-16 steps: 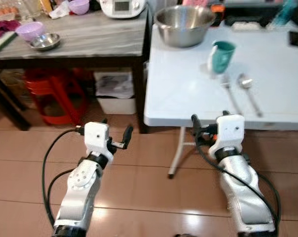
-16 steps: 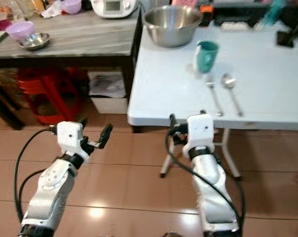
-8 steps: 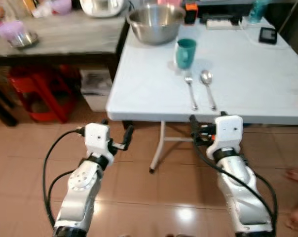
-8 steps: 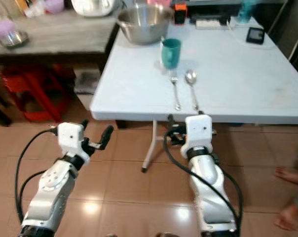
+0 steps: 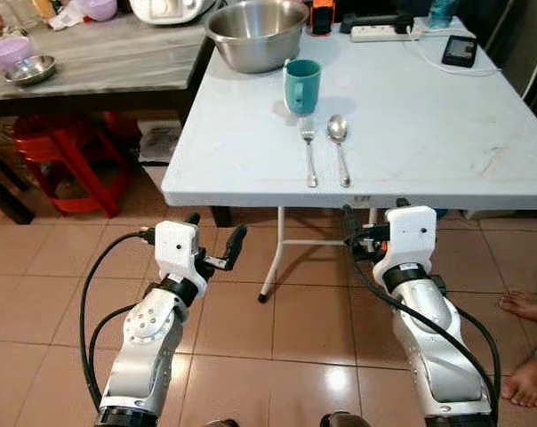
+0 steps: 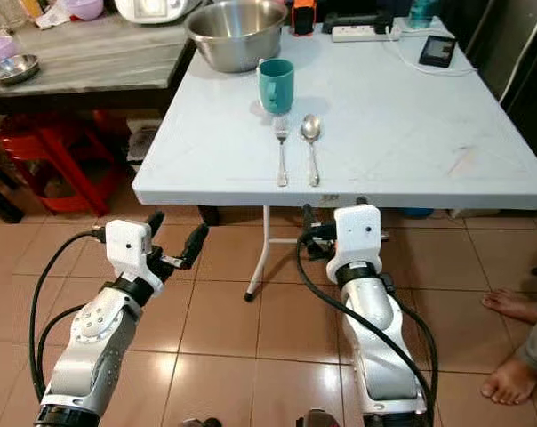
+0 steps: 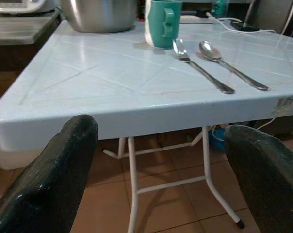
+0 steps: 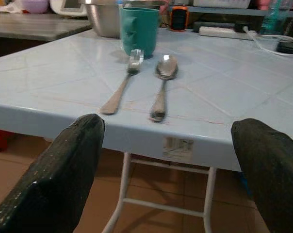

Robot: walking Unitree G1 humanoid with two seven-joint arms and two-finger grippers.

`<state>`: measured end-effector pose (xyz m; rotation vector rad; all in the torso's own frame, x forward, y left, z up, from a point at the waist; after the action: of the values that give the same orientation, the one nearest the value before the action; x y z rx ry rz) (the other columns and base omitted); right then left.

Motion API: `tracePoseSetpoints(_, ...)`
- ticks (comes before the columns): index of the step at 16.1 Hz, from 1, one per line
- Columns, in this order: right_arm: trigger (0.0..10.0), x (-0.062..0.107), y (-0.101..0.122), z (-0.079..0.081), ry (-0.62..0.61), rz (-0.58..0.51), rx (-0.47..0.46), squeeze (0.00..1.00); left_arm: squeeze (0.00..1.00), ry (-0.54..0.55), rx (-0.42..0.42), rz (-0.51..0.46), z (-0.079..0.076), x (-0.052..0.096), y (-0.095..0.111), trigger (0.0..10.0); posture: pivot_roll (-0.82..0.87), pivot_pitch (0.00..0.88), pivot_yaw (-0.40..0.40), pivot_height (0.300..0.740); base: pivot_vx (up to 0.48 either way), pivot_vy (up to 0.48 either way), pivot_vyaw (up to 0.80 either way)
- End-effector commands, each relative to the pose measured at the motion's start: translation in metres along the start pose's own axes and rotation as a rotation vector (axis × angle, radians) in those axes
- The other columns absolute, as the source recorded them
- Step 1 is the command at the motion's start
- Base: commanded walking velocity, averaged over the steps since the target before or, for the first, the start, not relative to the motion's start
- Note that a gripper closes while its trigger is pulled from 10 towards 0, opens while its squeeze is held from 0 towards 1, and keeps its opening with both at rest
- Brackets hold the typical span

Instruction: Setting the table

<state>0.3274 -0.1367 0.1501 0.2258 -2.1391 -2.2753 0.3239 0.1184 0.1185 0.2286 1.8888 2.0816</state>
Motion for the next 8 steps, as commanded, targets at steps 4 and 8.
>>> tracePoseSetpoints(4,10.0,-0.0006,0.0041,0.006,0.027,-0.016,0.001,0.0,0.0,-0.003,-0.011,-0.017,0.0032,0.0036,0.0028,10.0,-0.13,0.152,0.099,0.74,0.422,0.0,0.0)
tracePoseSetpoints(8,10.0,0.0001,0.0038,0.006,0.031,-0.014,0.005,0.0,0.0,-0.008,-0.005,-0.018,0.0019,0.0041,0.0023,10.0,-0.13,0.153,0.095,0.74,0.446,0.0,0.0)
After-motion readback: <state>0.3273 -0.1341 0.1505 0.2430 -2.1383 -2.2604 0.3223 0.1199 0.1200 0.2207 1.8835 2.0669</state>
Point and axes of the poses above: a point about 5 cm out from each wrist's last joint towards the gripper, its own x axis pointing back from the gripper into the wrist, its own y axis along the axis of the wrist's last joint, z = x × y, the point moved 4 cm from there along -x, pointing out of the wrist towards the gripper, and after that the axes turned 10 degrees about -x, right-handed, at the moved point
